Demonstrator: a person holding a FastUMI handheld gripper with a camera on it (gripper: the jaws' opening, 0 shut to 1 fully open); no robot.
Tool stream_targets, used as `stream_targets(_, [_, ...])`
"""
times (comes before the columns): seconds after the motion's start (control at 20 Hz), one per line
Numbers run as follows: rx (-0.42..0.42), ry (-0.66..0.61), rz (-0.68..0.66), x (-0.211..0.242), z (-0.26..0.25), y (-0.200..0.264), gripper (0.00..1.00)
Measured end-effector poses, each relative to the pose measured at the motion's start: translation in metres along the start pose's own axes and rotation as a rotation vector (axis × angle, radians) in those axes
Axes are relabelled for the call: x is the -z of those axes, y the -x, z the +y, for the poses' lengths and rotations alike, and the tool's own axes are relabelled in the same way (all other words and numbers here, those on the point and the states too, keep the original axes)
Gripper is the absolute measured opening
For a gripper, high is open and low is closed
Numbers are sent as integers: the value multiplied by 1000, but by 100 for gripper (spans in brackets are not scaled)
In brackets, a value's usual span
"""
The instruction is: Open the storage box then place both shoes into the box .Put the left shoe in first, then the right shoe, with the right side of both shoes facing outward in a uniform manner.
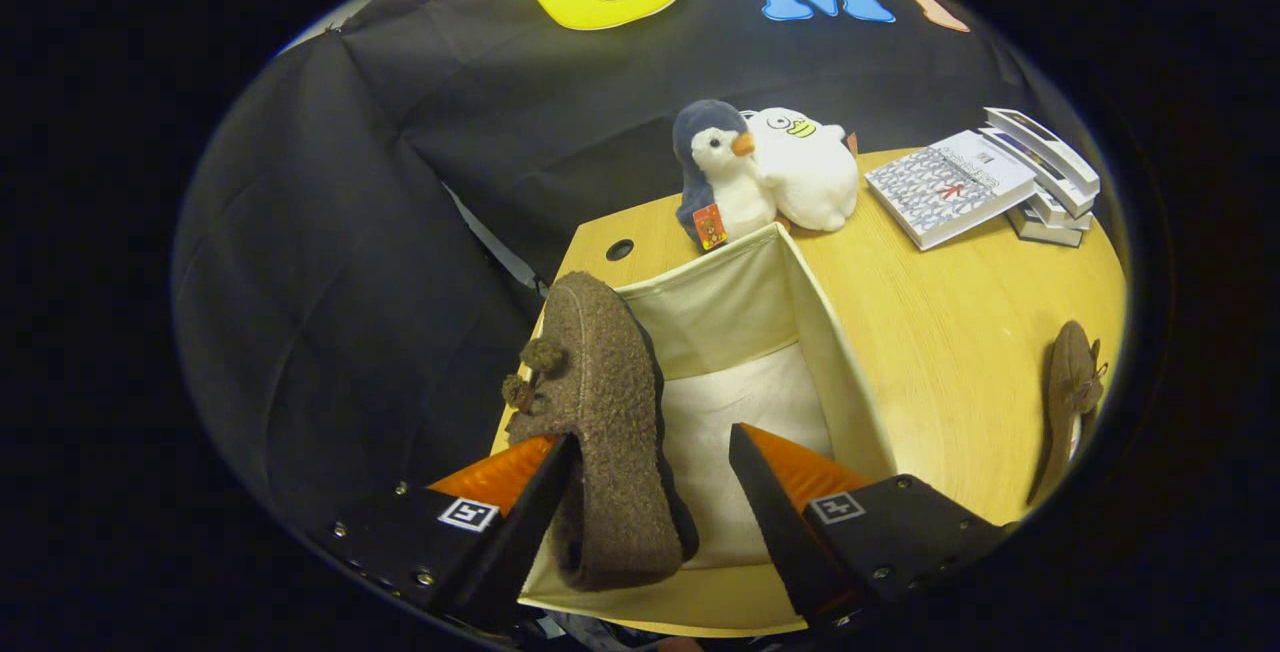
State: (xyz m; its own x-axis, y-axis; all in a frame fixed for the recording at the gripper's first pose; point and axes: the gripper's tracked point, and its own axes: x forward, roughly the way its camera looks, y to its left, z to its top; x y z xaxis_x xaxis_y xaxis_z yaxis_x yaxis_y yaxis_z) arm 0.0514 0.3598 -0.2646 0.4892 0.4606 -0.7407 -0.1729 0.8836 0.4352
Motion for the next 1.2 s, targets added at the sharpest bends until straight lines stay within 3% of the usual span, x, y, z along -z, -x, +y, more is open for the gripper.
stream_targets(0.15, [-44, 6, -27, -11, -2, 19, 98])
stream_targets(0.4, [-44, 90, -124, -42, -30, 69, 98])
stream_targets(0.7, [63, 183, -241, -71, -110, 130, 98])
stream_targets(1.2, [236, 173, -277, -75, -252, 192, 98])
